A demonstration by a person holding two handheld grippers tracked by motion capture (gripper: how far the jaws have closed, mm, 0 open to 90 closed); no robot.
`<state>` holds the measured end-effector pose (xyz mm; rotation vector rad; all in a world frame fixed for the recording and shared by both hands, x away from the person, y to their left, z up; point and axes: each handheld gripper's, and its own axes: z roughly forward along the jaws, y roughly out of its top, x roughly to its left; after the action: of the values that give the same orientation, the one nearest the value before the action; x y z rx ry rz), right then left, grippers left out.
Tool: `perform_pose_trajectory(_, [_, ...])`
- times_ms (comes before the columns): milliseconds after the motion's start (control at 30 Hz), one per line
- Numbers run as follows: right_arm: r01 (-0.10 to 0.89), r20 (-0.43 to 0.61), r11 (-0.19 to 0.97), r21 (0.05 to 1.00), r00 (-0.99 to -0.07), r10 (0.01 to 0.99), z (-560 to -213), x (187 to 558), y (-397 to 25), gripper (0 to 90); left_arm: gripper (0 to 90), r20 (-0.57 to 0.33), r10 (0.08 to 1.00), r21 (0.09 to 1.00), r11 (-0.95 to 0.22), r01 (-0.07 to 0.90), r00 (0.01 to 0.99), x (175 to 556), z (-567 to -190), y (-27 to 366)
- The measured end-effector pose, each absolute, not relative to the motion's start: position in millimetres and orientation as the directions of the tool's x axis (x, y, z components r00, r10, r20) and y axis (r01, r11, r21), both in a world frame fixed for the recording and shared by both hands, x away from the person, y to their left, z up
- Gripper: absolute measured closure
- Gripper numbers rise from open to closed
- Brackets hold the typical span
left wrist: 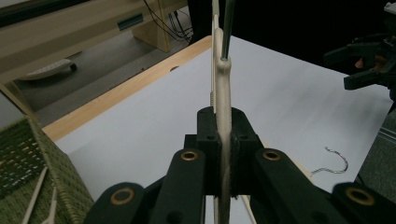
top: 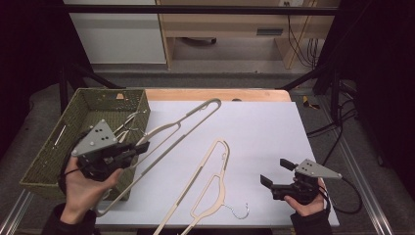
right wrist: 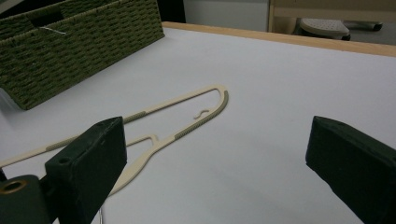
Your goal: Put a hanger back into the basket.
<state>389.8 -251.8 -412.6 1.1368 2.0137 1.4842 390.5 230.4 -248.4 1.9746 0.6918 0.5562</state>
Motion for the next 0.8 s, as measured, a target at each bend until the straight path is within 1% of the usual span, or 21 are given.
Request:
perform_pose_trajectory(133, [0.378, 0.149, 0.11, 0.919, -0.593, 0.791, -412.7, 389.9, -251.7, 5.8, 85.4, 0.105, 0.666, 0.883, -0.403, 0.238, 0.739, 399.1, -239.7, 238.8])
perform_pose_trajectory(167, [0.379, 0.148, 0.113, 0.919, -0.595, 0.79, -412.8, 390.0, -251.6, 5.7, 85.4, 0.122, 0.666, 0.881, -0.414, 0.229, 0.735, 402.5, -237.1, 241.5])
perform_pose_trajectory(267, [0.378, 0.148, 0.111, 0.919, -0.592, 0.792, -413.1, 390.2, -251.0, 5.7, 85.4, 0.129, 0.672, 0.874, -0.424, 0.236, 0.729, 411.8, -231.8, 248.7])
perform_pose_trajectory(433, [0.376, 0.147, 0.11, 0.92, -0.592, 0.793, -412.8, 389.9, -251.5, 5.7, 85.4, 0.102, 0.675, 0.872, -0.414, 0.261, 0.731, 427.4, -225.3, 264.4])
perform_pose_trajectory(567, [0.373, 0.145, 0.109, 0.921, -0.59, 0.795, -412.7, 390.1, -251.9, 5.7, 85.4, 0.126, 0.684, 0.874, -0.42, 0.246, 0.719, 437.9, -221.2, 277.6])
perform_pose_trajectory(800, [0.373, 0.142, 0.114, 0.921, -0.592, 0.793, -412.7, 390.2, -252.3, 5.8, 85.4, 0.178, 0.701, 0.85, -0.463, 0.25, 0.691, 455.9, -221.9, 300.9])
